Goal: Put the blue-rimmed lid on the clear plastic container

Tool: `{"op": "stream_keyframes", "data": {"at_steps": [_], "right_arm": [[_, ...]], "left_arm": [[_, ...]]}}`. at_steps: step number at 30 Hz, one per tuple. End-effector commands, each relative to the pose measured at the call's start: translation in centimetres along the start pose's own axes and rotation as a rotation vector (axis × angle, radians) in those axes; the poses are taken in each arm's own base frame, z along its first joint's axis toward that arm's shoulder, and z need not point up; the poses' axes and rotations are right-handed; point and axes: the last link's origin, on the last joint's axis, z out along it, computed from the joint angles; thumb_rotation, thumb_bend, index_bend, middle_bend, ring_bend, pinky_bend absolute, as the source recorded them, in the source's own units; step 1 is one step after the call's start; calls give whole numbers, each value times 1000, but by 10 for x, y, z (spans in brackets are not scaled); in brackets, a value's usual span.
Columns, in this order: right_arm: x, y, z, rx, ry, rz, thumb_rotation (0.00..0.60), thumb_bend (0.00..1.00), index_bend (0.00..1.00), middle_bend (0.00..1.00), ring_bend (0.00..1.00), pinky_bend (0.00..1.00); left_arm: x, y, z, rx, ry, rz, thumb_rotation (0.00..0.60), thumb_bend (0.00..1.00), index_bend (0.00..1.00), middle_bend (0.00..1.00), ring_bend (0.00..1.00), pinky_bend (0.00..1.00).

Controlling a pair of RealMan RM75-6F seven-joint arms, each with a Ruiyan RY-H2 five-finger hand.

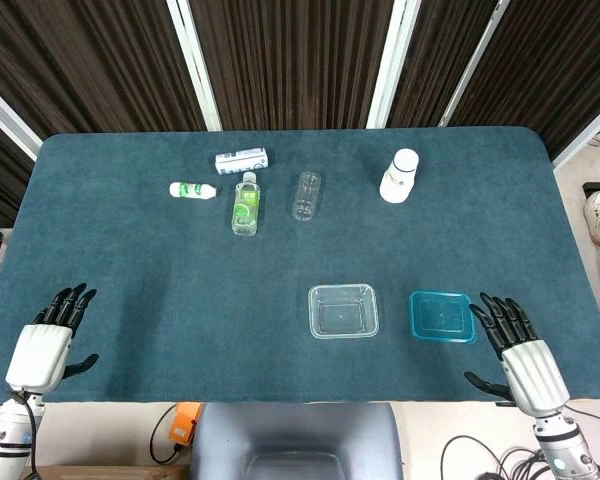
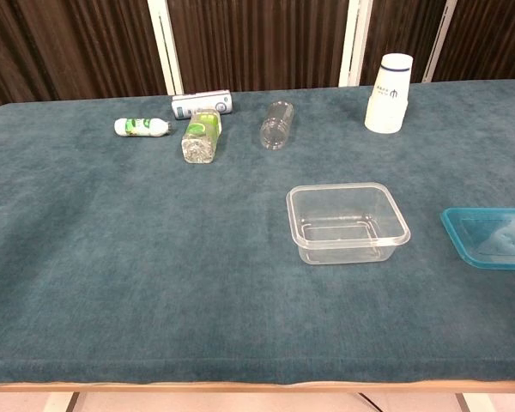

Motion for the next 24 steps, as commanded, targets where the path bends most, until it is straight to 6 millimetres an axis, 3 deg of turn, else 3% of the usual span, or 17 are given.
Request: {"op": "stream_keyframes", "data": {"at_steps": [1,13,24], "right_arm": [[0,0,1,-2,-4,-2,600,141,0,0,0,0],[-3,14,22,-98,-81,-35,600,141,0,0,0,0],[-19,56,66,-249,-360,4,600,141,0,0,0,0]], "left_arm": [[0,0,0,0,-3,1,600,422,96,72,89,331],[0,3,-2,-21,-25,-10,600,422,96,75,90,333],[2,4,-5,-37,-28,-25,600,422,107,76,90,334]]}}
